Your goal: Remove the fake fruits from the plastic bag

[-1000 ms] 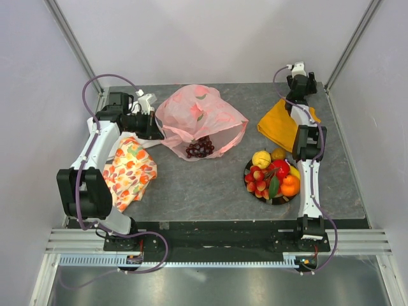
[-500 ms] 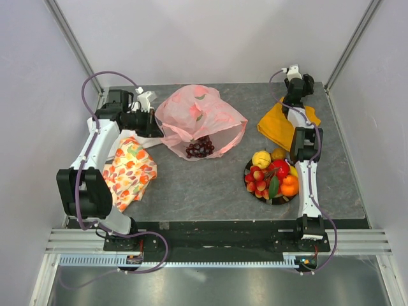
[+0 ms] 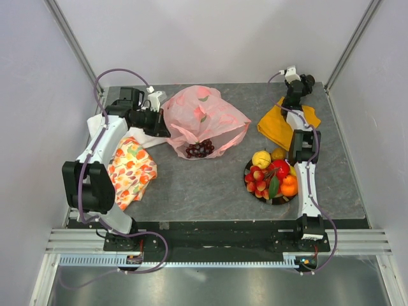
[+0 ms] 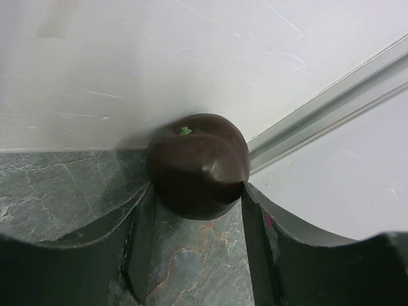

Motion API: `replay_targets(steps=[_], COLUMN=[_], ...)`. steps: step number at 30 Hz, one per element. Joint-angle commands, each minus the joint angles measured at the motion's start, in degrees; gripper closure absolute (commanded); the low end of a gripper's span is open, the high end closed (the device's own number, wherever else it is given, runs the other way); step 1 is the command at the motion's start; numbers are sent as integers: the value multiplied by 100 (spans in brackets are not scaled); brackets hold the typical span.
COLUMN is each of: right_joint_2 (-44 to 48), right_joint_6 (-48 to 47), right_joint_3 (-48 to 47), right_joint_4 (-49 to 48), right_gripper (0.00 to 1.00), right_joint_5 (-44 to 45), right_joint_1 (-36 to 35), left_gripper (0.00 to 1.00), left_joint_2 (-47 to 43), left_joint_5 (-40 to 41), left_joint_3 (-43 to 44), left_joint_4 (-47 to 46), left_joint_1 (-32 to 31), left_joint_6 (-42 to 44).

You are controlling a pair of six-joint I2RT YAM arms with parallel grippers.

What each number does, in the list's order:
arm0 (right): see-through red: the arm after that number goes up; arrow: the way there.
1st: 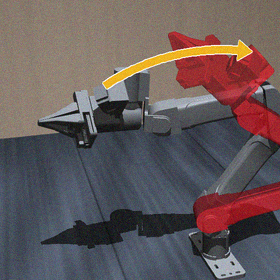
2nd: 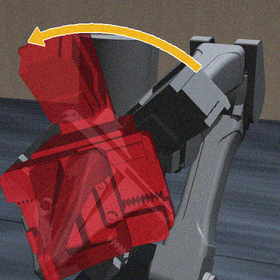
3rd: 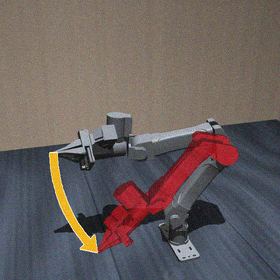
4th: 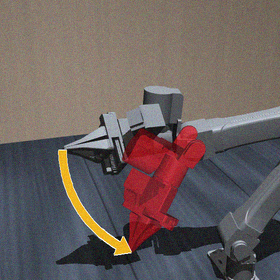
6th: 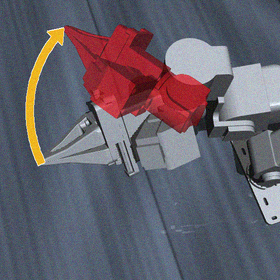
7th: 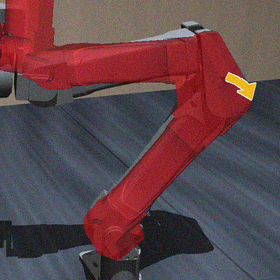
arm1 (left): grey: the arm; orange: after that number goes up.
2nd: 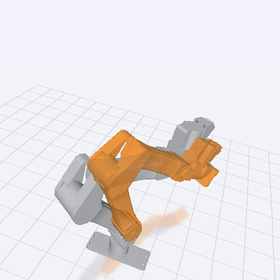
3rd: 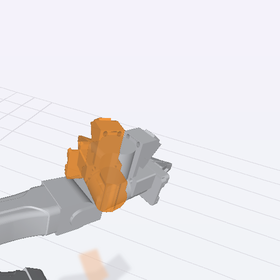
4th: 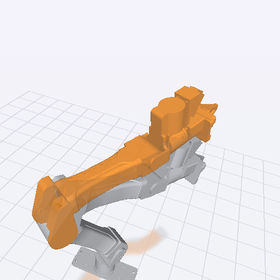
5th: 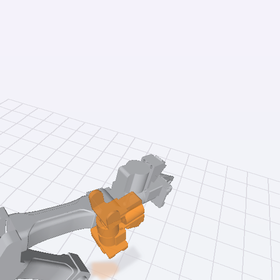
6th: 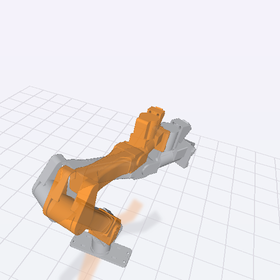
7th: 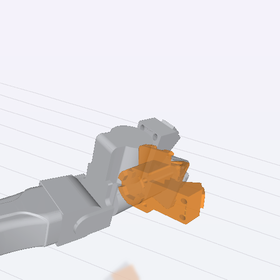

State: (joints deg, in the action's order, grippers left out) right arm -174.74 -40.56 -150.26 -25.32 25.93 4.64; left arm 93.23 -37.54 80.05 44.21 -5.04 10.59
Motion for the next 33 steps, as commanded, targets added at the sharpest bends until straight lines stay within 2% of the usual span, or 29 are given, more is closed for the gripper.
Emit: replay_targets(steps=[1, 2, 3, 5, 9, 11, 16, 18, 19, 21, 22, 26, 27, 30, 32, 33], right_joint_2=[-105, 26, 132, 525, 1607, 2168, 3769, 4638, 4929, 5772, 6054, 7791, 8093, 9157, 9755, 9922], right_joint_6=[-234, -234, -234, -339, -234, -120, 345, 801, 1004, 1531, 1672, 2130, 2235, 2079, 1772, 1475], right_joint_3=[40, 127, 467, 899, 2505, 2764, 4152, 4486, 4557, 4820, 4935, 5690, 6048, 6578, 6807, 6895], right_joint_4=[-236, -245, -271, -473, -877, -843, -458, 103, 829, 1413, 1999, 3294, 3506, 5074, 5938, 6699], right_gripper=[78, 81, 90, 99, 100, 100, 100, 100, 100, 99, 100, 100, 100, 100, 99, 100], right_joint_5=[-317, -326, -308, -151, 87, 210, -299, -570, -720, -1150, -1387, -2836, -3701, -5207, -5808, -6141], right_joint_1=[-77, -104, -148, -306, -631, -824, -1114, -1115, -1106, -1106, -1080, -1001, -948, -693, -597, -596], left_gripper=[98, 98, 98, 99, 99, 98, 98, 98, 99, 98, 98, 98, 99, 99, 98, 99], left_joint_2=[72, 72, 64, 46, -15, -85, -200, -235, -235, -192, -156, -59, -68, -103, -173, -217], left_joint_5=[132, 150, 150, 159, 107, -16, -411, -561, -727, -886, -1009, -1238, -1264, -1361, -1414, -1405], left_joint_3=[257, 257, 257, 292, 345, 318, 195, 125, 107, 168, 221, 450, 467, 503, 494, 477], left_joint_4=[-35, -44, -44, -52, -105, -149, -500, -745, -825, -957, -975, -975, -984, -1019, -1019, -1019], left_joint_1=[-32, -32, -32, -32, 3, 64, 275, 302, 310, 310, 302, 310, 310, 310, 310, 302], left_joint_6=[242, 233, 233, 207, 154, 58, -328, -469, -575, -698, -768, -778, -786, -857, -883, -874])
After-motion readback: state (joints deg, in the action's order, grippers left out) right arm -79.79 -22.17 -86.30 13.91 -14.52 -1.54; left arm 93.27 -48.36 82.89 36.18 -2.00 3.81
